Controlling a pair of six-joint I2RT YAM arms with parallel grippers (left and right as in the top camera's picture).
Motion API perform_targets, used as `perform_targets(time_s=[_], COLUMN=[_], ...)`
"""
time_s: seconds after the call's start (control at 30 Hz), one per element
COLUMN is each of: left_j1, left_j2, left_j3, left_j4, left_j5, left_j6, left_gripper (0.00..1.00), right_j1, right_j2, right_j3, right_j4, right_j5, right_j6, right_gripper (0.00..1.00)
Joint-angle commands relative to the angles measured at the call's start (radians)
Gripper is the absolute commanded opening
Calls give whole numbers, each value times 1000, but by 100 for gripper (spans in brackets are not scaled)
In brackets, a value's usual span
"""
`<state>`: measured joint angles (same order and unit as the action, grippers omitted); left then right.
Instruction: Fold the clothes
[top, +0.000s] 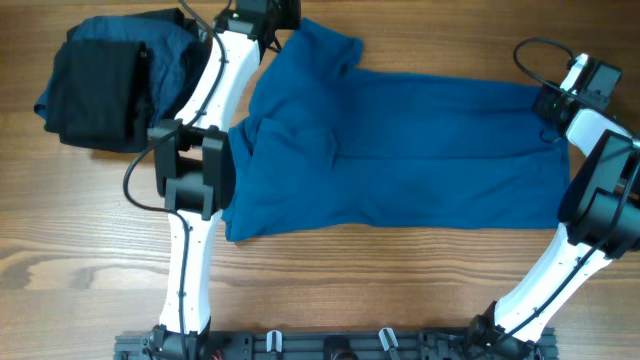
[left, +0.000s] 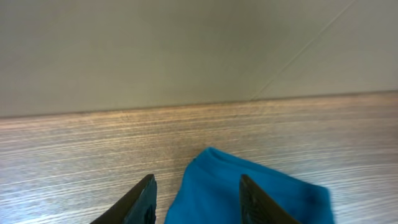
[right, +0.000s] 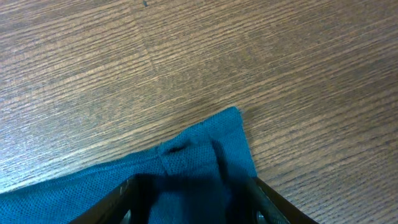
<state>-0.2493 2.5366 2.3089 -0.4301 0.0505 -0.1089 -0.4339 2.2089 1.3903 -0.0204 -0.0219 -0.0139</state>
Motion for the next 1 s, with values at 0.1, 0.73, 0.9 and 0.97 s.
perform_targets(time_s=[0.1,0.73,0.9,0.97], left_j1=[-24,-6,0,0], left_j2=[148,211,211,211], left_j3=[4,3,3,3], left_j4=[56,-50,-64,-61], left_j5=[-11,-173,-173,-173], left_j6=[33,101,101,102], left_gripper=[42,26,25,26], right_j1=[-1,-1,-1,-1], right_j2=[21,21,21,21], right_j3=[15,15,15,15], right_j4=[-10,-24,37,58], right_j5=[7,6,6,6], right_j6=[-13,-30,-220,-261], right_gripper=[55,56,66,68])
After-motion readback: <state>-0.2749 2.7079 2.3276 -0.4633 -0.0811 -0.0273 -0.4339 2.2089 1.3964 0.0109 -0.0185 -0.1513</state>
